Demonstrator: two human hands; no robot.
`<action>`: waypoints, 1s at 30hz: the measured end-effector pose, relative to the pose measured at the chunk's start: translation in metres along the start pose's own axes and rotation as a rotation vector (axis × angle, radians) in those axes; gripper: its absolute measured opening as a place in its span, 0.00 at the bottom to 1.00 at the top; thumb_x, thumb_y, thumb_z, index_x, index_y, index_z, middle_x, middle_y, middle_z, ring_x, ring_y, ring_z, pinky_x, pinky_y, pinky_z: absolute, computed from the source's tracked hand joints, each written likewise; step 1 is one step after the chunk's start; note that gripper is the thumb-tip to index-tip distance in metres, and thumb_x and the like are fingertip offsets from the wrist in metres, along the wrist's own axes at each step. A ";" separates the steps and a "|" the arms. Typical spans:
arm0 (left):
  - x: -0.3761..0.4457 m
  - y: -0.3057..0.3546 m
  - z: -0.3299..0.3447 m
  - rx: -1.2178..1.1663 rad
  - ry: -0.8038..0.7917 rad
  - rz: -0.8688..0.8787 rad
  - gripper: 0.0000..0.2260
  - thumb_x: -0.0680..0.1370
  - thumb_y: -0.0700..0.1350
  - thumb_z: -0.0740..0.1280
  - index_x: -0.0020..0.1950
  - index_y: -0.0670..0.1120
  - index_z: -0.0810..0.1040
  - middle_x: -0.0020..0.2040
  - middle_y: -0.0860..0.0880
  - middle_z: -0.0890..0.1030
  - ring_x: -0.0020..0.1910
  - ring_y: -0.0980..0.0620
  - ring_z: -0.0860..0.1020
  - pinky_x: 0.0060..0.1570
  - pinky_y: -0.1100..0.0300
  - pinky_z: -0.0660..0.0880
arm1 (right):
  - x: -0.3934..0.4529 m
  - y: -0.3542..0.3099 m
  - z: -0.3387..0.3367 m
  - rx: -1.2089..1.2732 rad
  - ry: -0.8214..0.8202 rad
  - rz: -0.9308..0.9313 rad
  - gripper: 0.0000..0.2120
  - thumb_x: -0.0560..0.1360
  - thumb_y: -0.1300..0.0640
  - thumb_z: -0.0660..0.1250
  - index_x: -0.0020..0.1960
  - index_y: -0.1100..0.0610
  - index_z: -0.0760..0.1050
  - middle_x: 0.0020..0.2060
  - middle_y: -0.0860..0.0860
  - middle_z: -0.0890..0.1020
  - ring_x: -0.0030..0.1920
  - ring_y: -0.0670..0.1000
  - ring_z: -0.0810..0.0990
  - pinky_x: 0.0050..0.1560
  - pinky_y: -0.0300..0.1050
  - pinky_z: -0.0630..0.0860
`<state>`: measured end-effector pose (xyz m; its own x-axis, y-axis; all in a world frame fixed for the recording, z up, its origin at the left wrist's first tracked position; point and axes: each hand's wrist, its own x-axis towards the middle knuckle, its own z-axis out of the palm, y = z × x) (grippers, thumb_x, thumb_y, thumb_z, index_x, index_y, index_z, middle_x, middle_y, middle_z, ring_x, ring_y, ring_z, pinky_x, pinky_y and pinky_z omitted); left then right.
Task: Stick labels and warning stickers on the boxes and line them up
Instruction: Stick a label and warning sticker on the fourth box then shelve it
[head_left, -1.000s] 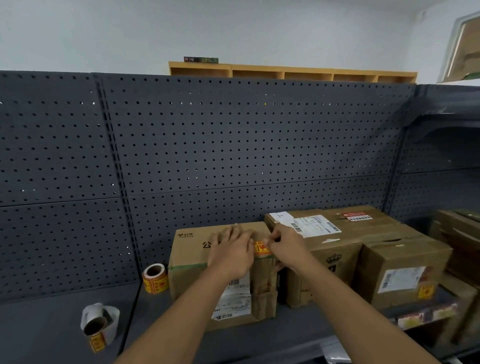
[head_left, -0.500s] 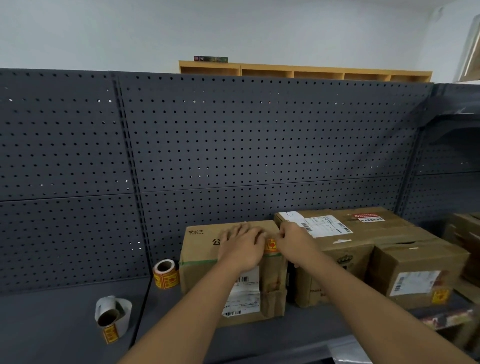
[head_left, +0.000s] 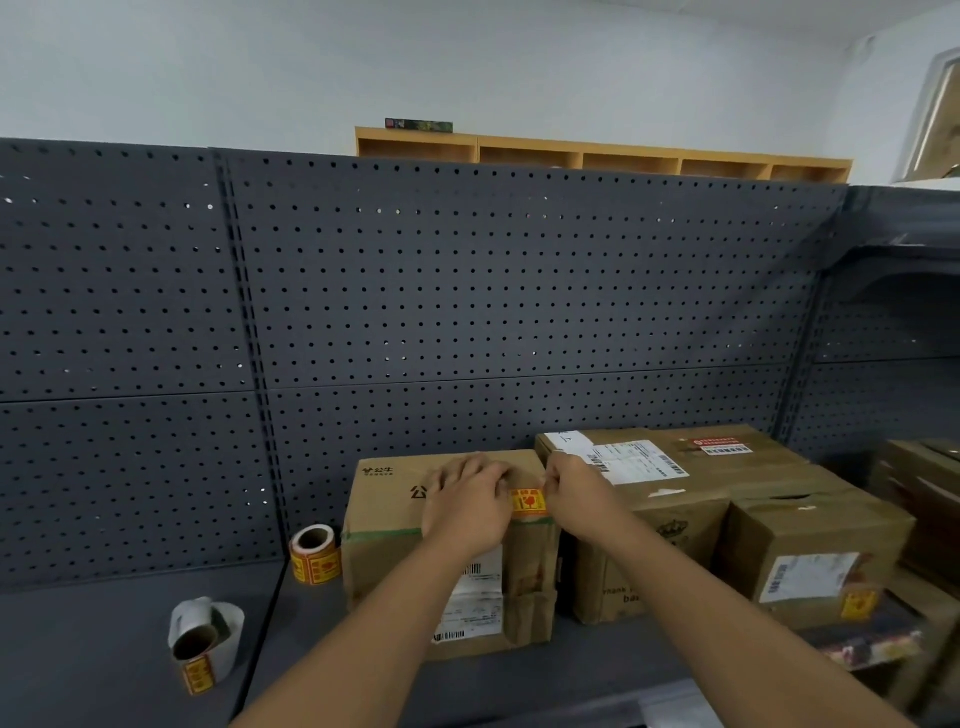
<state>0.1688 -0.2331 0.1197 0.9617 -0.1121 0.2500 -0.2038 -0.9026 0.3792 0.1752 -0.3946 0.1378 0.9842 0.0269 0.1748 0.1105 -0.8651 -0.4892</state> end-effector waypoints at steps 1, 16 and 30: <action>0.000 -0.001 -0.001 -0.012 -0.019 0.004 0.19 0.86 0.51 0.51 0.76 0.59 0.69 0.79 0.55 0.65 0.80 0.51 0.57 0.79 0.47 0.48 | 0.000 0.001 0.000 0.003 -0.003 -0.002 0.04 0.81 0.57 0.63 0.48 0.55 0.73 0.40 0.52 0.79 0.40 0.52 0.79 0.38 0.48 0.73; -0.004 0.005 -0.015 0.164 -0.300 0.085 0.25 0.87 0.57 0.45 0.84 0.55 0.52 0.85 0.45 0.44 0.83 0.37 0.39 0.79 0.39 0.37 | -0.010 0.005 -0.007 0.024 -0.076 -0.095 0.07 0.84 0.53 0.62 0.54 0.57 0.75 0.42 0.51 0.78 0.40 0.49 0.76 0.40 0.46 0.73; 0.002 -0.007 -0.016 0.065 -0.334 0.085 0.23 0.87 0.55 0.47 0.84 0.58 0.52 0.85 0.47 0.43 0.83 0.41 0.36 0.79 0.42 0.33 | -0.014 0.001 -0.015 0.091 -0.154 -0.048 0.09 0.84 0.53 0.61 0.59 0.57 0.74 0.44 0.53 0.80 0.36 0.50 0.79 0.32 0.43 0.78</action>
<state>0.1695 -0.2203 0.1315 0.9508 -0.3084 -0.0311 -0.2842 -0.9075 0.3094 0.1598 -0.4033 0.1479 0.9863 0.1490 0.0701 0.1626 -0.8125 -0.5598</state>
